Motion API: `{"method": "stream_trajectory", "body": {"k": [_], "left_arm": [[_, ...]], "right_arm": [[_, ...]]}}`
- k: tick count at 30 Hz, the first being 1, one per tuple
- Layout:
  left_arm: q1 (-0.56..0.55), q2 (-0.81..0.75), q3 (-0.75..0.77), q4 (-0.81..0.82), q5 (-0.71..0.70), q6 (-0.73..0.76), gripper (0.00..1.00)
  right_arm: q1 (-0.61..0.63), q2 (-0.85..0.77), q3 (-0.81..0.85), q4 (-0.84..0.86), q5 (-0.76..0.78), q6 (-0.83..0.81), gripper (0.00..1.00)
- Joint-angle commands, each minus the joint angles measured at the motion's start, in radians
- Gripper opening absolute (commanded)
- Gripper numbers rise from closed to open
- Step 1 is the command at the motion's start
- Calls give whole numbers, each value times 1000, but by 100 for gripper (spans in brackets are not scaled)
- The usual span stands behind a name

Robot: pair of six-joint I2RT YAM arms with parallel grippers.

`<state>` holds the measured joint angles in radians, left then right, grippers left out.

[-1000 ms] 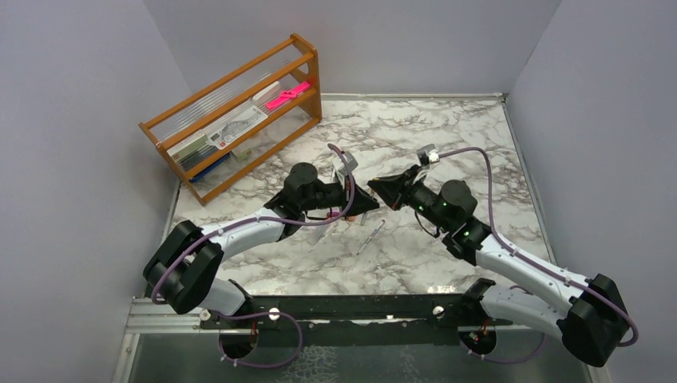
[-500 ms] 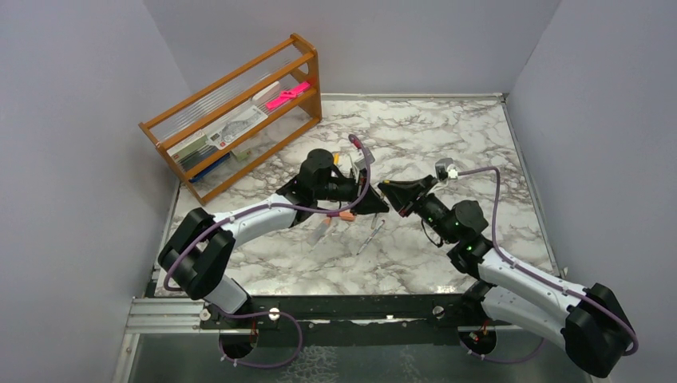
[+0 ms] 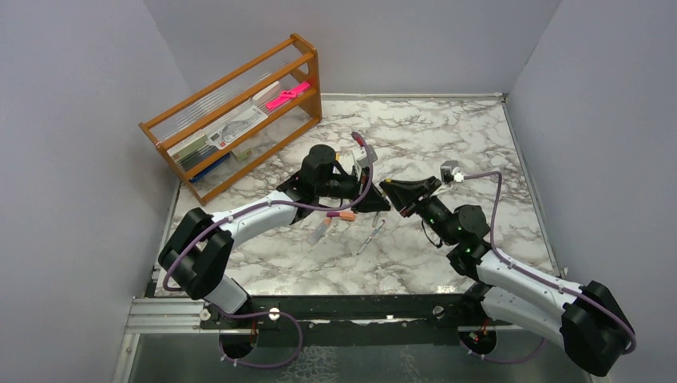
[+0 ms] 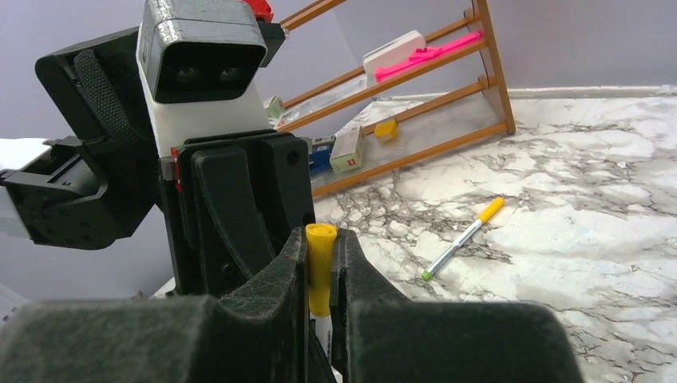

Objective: Insert the pens into the pen caps

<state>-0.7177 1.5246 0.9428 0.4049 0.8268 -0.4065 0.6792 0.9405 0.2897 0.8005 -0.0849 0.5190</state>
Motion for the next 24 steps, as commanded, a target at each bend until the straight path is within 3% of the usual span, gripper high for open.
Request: {"method": "stream_trajectory", "body": {"k": [1,3,4,7,10,14,19,24], "left_arm": [[41,-81,132,376,-145,1,0],[41,-84,61,375,-163,-4,0],[41,-87,17,374,-182,-5,0],[41,-86,-95,375,-251,28,0],[53,-38,-137,366,-320,68,0],[89,26,-94,298,-424,41,0],[102,133,144,-138,-667,81,0],[106,279,317,-412,-916,128,0]], "right_arm": [[66,7,-64,-426,-313,36,1],[66,-32,-10,-479,-244,79,2],[65,-56,17,-506,-177,105,8],[66,-172,66,-571,59,195,48],[66,-273,49,-545,224,250,67],[66,-332,45,-597,316,245,71],[66,-332,35,-701,291,273,69],[66,-345,-35,-688,260,311,66]]}}
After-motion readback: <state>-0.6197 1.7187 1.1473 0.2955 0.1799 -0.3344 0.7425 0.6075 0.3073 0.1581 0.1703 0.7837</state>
